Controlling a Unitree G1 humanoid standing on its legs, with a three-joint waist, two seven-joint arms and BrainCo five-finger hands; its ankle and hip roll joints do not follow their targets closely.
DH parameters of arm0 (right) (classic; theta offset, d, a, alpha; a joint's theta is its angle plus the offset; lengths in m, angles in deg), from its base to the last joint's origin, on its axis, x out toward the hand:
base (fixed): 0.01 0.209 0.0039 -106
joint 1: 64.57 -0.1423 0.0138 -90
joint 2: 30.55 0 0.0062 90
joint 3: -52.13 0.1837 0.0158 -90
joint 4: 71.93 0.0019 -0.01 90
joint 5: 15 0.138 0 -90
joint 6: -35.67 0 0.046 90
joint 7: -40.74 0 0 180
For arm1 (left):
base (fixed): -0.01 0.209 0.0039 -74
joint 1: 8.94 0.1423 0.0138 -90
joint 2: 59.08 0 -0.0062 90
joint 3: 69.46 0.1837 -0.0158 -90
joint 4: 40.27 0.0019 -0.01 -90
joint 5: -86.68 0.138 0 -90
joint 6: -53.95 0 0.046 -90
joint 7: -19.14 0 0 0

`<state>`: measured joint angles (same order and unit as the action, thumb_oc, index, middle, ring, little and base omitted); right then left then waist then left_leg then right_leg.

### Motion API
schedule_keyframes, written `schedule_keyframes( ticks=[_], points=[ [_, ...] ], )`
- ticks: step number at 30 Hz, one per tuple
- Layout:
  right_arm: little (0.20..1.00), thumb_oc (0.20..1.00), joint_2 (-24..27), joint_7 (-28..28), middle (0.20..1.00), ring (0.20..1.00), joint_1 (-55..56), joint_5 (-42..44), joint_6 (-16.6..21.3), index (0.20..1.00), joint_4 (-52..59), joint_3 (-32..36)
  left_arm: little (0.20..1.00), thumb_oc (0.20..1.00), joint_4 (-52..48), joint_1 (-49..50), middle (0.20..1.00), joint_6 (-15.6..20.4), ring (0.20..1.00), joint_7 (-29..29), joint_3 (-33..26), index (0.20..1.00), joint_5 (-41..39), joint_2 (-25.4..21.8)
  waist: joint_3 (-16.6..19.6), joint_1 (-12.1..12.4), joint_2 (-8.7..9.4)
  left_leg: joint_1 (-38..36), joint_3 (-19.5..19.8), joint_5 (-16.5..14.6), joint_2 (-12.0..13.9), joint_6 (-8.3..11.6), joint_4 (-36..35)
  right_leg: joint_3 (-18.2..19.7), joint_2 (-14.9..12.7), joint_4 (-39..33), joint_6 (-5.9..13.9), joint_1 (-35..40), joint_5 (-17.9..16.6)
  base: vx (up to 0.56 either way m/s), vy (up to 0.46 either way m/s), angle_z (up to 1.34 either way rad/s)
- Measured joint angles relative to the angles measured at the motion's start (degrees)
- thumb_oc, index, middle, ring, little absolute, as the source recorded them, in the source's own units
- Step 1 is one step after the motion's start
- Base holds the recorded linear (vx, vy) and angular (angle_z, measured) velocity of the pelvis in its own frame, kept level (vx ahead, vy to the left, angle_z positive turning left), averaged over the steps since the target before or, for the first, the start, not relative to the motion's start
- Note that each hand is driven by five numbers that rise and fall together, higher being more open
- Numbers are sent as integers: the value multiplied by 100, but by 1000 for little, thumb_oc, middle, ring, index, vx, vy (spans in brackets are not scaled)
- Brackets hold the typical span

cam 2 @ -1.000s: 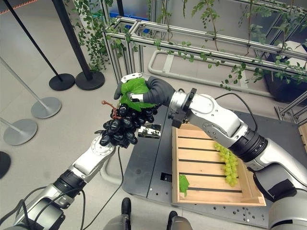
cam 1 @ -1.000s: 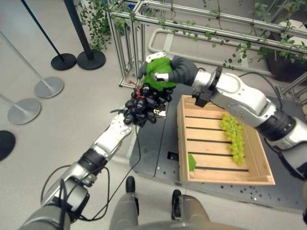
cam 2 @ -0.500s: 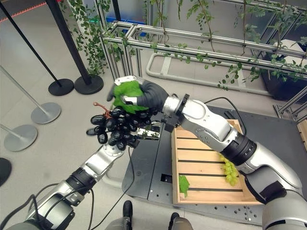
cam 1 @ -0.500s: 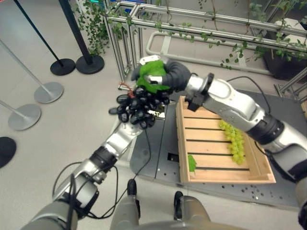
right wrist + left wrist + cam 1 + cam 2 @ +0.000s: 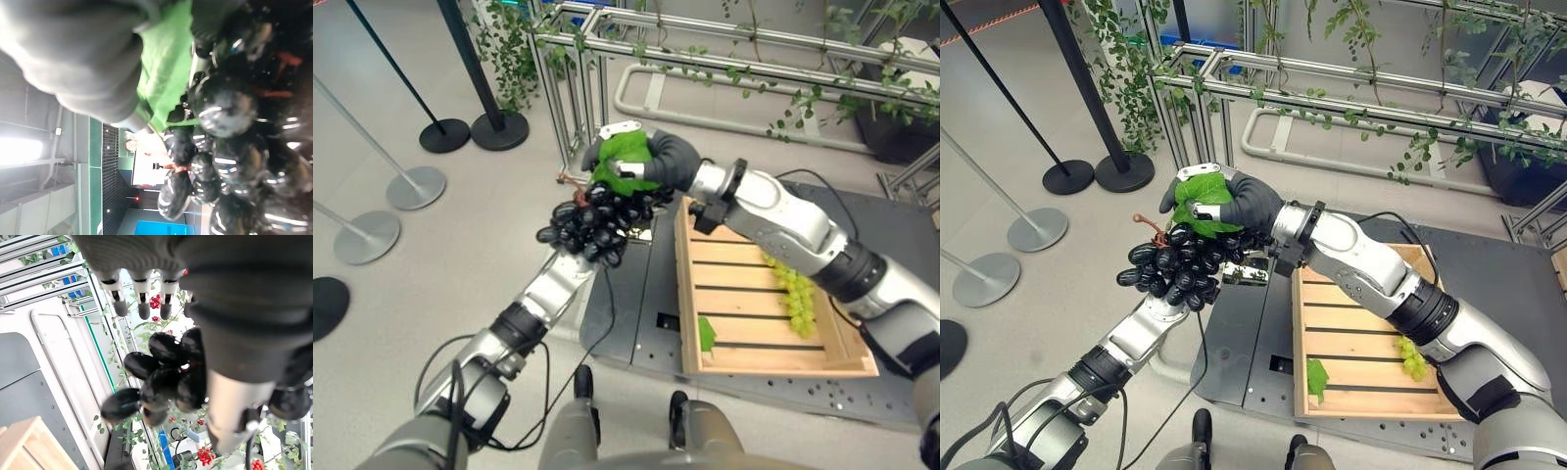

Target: Pick up the fruits from the basket on one side to the basket on the other side

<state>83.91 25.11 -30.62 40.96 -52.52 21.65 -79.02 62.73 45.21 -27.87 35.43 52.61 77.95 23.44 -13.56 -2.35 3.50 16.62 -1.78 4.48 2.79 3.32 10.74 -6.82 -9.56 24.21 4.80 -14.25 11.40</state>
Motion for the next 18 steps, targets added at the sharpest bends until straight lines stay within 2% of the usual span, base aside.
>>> schedule_keyframes(
  ticks=[7, 10, 18],
  points=[
    [200, 200, 27, -3, 200, 200, 3, 0, -1, 200, 1, 20, 1000, 1000, -5, 18, 1000, 1, 1000, -25, -24, 1000, -3, -10, 1, -1, 1, 0, 2, 0, 0, 0, 2, 0, 2, 0, 0, 3, 0, 0, 0, 0],
    [200, 200, 91, -1, 200, 200, 10, 0, -3, 200, 3, 50, 1000, 1000, -51, 190, 1000, 4, 1000, -56, -213, 1000, -10, 7, 2, -2, 3, 0, 4, 0, 4, 0, 1, -1, 6, 0, 0, 2, 0, 0, 0, 0],
    [200, 200, 680, 42, 200, 200, 13, -9, -29, 200, 39, 204, 1000, 1000, -65, 562, 1000, 16, 1000, -301, -524, 1000, -215, -15, 3, 4, 5, 9, 13, 0, -3, -1, -3, -8, -1, -2, 3, 1, 4, 0, 0, 0]
  ],
)
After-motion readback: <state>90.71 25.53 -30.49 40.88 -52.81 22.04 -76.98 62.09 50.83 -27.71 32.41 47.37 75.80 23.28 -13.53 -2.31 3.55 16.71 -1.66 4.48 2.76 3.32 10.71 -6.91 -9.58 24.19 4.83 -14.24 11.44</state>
